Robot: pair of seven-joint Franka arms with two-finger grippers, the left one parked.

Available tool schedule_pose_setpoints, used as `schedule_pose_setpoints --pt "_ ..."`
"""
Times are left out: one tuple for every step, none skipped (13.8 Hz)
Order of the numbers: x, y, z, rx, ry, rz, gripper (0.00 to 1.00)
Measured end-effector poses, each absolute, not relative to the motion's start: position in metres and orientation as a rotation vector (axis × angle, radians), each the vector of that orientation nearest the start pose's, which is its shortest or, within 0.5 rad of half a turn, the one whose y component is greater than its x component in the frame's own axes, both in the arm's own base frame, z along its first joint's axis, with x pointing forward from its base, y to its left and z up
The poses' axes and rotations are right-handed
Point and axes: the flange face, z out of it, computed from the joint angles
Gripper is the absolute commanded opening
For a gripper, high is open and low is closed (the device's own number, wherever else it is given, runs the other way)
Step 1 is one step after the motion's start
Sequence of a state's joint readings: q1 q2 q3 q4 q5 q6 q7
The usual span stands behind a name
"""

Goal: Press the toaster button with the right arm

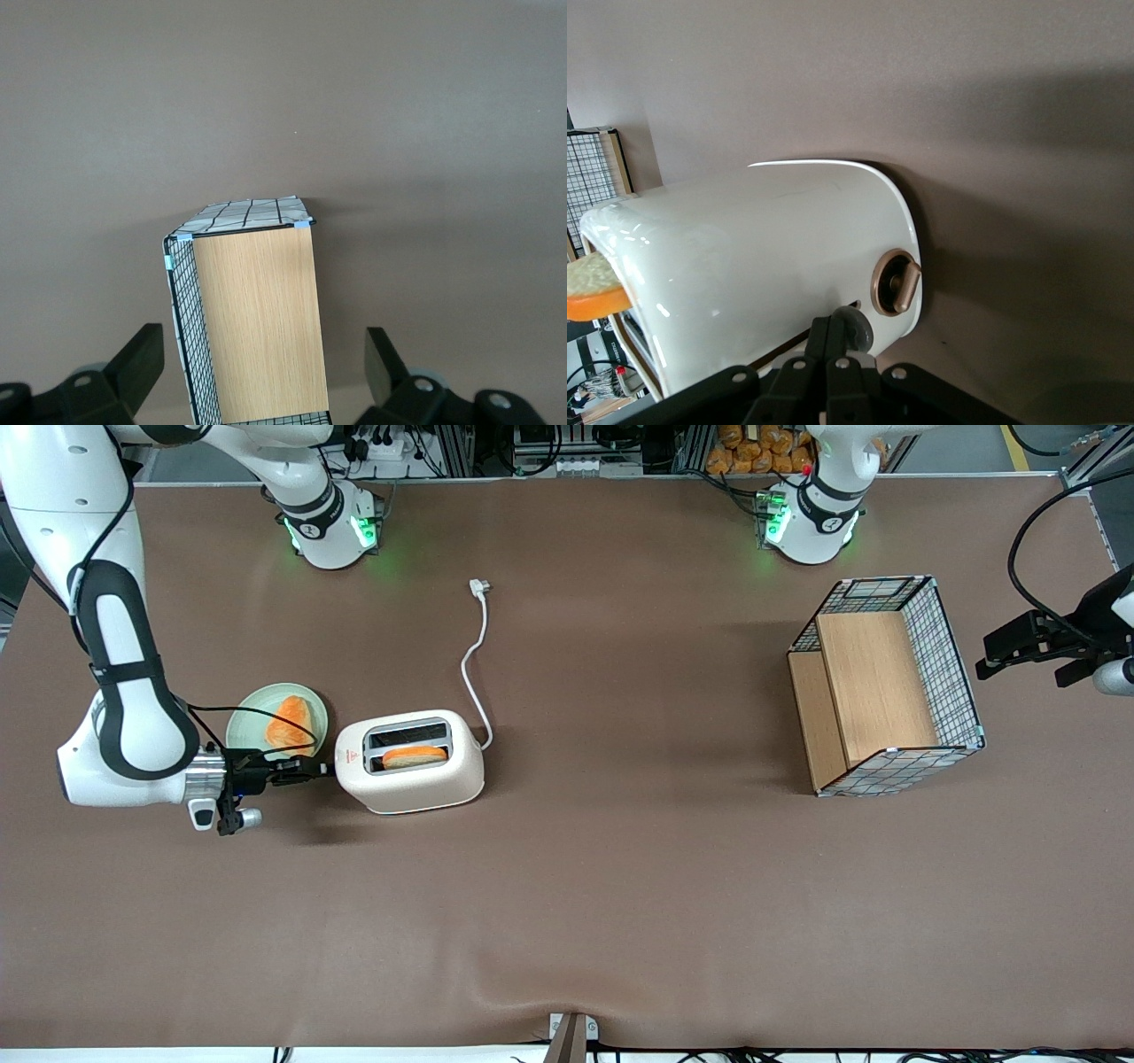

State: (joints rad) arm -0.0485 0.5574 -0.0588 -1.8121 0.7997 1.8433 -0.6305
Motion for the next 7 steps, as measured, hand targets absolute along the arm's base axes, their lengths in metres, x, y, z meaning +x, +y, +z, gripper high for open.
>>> schedule_pose_setpoints --pt "0.6062 -0.0063 0.2172 -2.336 -0.100 0.271 0.00" --pt "0.6062 -0.0064 0.2164 -2.336 -0.098 0.271 0.00" --pt "0.6062 -0.0064 0.2158 -2.336 -0.097 0.271 0.00" --pt "0.6062 -0.0065 0.2148 -2.336 -0.096 0.272 0.00" --pt "0.6062 -0.0066 0.2137 -2.335 -0.094 0.272 0.00" --pt "0.6064 -0.0067 0.2132 -2.335 -0.093 0.272 0.00" --pt "0.6065 -0.0067 0.2128 -2.335 -0.093 0.273 0.00"
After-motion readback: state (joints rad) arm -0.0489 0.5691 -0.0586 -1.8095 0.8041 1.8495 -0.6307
